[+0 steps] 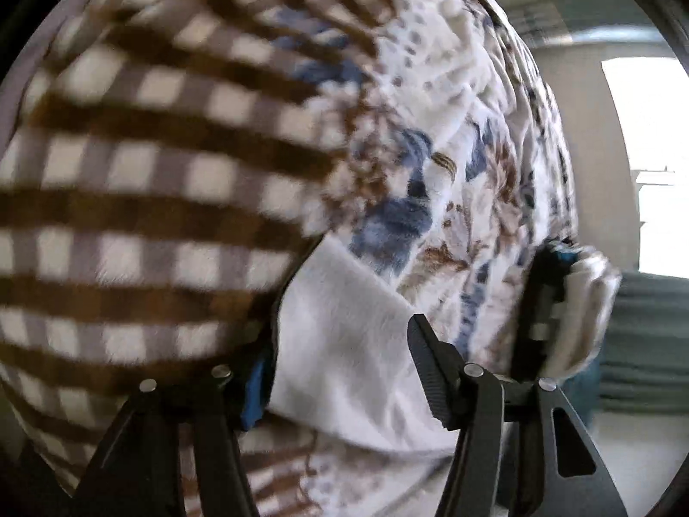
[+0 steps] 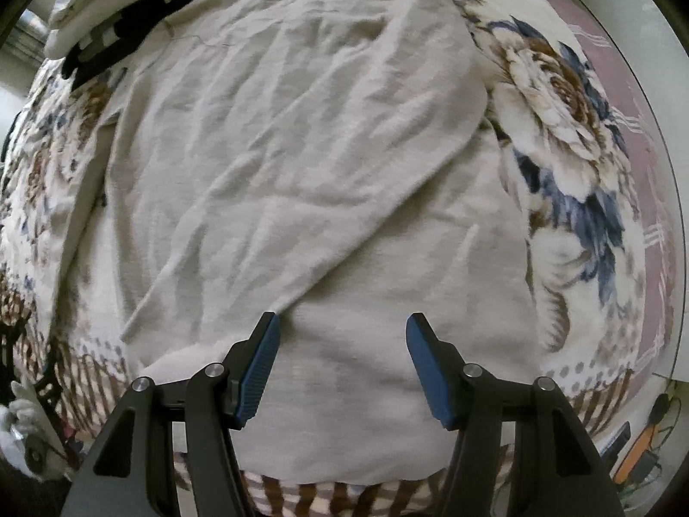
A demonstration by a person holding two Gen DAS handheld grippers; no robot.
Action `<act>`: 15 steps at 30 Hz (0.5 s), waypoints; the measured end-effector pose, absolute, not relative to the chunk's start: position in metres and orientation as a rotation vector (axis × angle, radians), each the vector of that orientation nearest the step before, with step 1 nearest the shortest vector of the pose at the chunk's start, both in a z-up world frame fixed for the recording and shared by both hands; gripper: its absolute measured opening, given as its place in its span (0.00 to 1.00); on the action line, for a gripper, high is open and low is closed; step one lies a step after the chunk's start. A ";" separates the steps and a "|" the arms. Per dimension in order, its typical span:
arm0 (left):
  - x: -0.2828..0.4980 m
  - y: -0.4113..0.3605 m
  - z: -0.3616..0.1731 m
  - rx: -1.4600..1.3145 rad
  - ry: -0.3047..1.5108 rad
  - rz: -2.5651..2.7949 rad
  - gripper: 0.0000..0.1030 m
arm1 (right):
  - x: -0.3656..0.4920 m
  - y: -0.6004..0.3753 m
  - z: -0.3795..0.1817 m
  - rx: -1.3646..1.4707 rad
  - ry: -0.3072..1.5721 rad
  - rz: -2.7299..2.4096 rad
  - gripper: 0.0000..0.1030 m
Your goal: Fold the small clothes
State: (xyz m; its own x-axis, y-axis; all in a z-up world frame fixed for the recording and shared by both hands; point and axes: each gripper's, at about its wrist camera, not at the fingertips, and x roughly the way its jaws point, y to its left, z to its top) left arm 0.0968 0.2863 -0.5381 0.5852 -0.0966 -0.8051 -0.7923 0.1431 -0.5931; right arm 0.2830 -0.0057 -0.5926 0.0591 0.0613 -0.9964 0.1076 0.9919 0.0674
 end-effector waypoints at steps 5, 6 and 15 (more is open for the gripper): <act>0.144 0.260 -0.475 -0.946 0.855 0.527 0.01 | 0.272 -0.028 -0.593 0.146 1.521 -0.085 0.61; 0.155 0.250 -0.458 -0.861 0.854 0.491 0.01 | 0.269 -0.032 -0.593 0.151 1.521 -0.085 0.61; 0.226 0.024 -0.347 -0.225 0.887 -0.271 0.01 | 0.239 -0.111 -0.593 0.269 1.540 -0.173 0.71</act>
State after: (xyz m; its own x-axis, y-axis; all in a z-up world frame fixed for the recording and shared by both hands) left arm 0.2256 0.0239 -0.3467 0.6014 -0.3241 -0.7303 0.1391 0.9425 -0.3038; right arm 0.2392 -0.1115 -0.5931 0.0274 0.0576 -0.9980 0.2778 0.9586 0.0630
